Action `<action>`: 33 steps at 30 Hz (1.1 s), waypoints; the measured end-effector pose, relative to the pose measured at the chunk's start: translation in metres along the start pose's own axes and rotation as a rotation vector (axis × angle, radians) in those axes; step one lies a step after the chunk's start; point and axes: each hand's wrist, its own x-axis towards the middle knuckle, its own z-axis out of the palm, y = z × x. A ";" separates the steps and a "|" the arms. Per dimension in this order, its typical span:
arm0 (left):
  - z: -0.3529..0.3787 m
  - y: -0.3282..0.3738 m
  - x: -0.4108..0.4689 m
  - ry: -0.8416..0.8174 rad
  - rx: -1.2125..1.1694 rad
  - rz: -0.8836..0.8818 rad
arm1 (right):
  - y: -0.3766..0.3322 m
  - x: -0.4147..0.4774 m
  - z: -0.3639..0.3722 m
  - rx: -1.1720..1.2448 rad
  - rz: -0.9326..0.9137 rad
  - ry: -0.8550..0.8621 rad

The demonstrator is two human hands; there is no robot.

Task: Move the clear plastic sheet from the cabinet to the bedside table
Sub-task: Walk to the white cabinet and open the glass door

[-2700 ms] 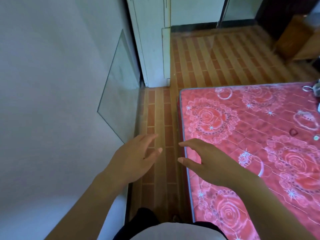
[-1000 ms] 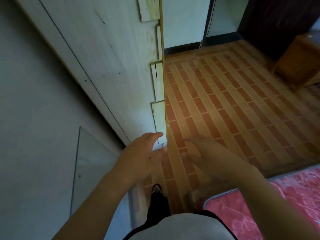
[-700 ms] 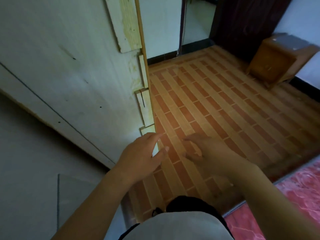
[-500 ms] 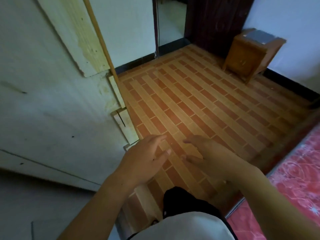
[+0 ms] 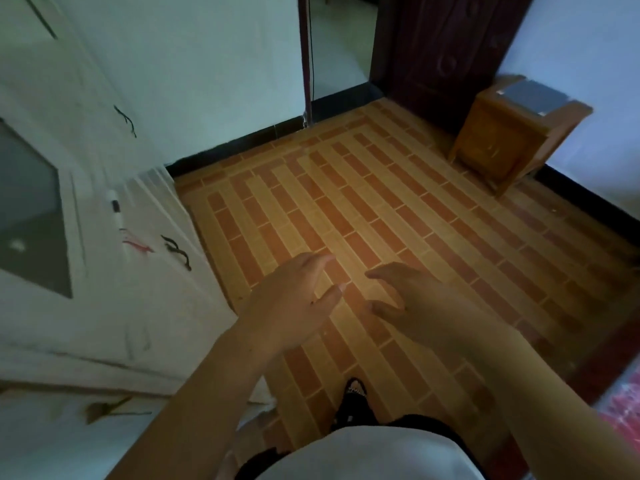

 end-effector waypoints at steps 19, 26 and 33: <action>-0.048 -0.019 0.193 0.077 -0.077 -0.086 | 0.053 0.172 -0.114 -0.032 -0.087 -0.079; -0.097 -0.077 0.288 0.101 -0.083 -0.128 | 0.036 0.304 -0.141 -0.092 -0.123 -0.073; -0.188 -0.152 0.354 0.235 -0.046 -0.241 | -0.034 0.449 -0.175 -0.134 -0.276 -0.070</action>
